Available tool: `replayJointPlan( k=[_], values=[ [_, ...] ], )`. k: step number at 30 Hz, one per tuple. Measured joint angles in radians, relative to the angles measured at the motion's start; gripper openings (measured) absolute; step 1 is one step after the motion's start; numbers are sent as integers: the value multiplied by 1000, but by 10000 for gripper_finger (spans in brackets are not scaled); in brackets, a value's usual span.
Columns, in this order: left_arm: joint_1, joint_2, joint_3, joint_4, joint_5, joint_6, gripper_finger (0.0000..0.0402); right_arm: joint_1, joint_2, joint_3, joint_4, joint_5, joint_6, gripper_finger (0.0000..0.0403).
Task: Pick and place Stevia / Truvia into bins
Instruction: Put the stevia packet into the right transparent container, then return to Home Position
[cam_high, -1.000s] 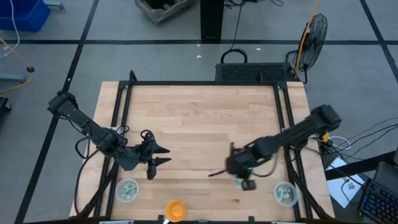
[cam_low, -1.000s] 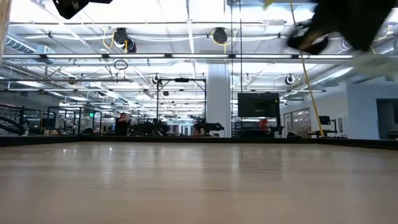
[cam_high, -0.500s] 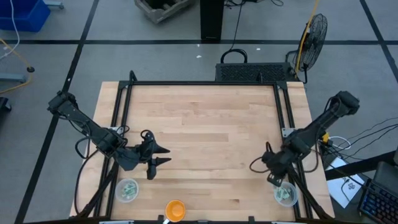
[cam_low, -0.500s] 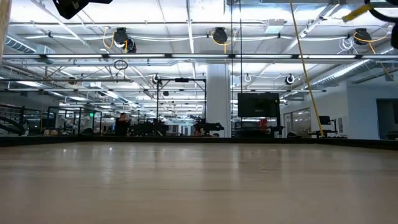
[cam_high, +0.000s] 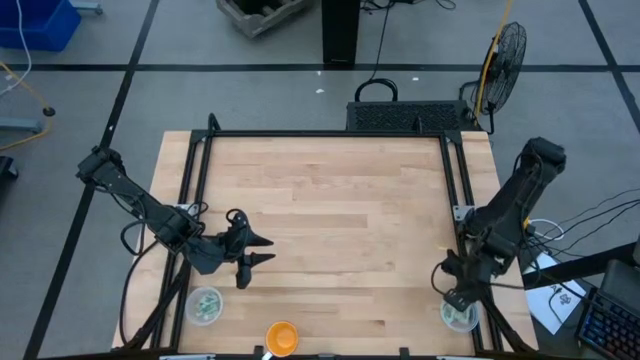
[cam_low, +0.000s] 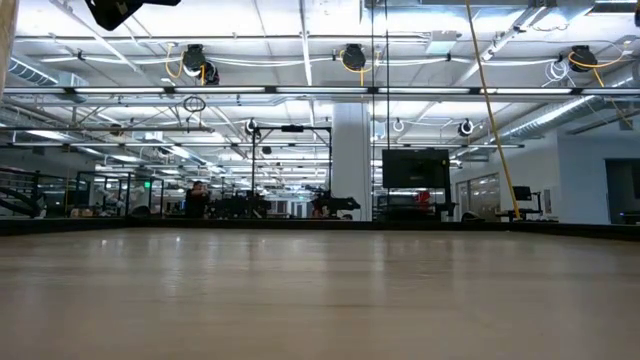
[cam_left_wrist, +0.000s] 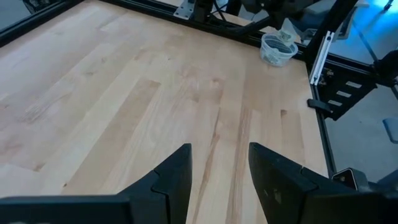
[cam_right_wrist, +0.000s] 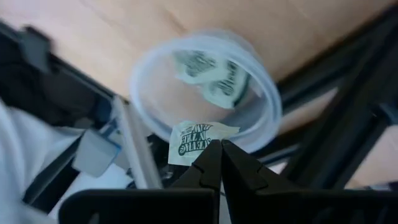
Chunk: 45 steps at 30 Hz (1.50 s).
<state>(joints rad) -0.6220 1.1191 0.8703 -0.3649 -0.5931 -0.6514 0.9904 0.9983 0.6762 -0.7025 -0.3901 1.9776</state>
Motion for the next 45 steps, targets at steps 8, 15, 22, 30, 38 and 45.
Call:
replayJointPlan(
  k=[8,15,22,30,38,45],
  values=[
    [0,0,0,1,-10,19,163,57,62,0,-3,-2,133,0],
    [0,0,0,1,-10,48,163,59,68,1,-2,-1,228,15],
    [0,0,0,1,-11,77,163,59,68,2,8,-1,244,40],
    [0,0,0,4,-60,229,163,59,68,2,24,265,38,56],
    [34,-2,0,6,-160,457,163,57,30,2,6,771,-361,50],
    [192,-88,1,-46,-80,391,163,29,-73,2,-6,1298,-861,50]
  ],
)
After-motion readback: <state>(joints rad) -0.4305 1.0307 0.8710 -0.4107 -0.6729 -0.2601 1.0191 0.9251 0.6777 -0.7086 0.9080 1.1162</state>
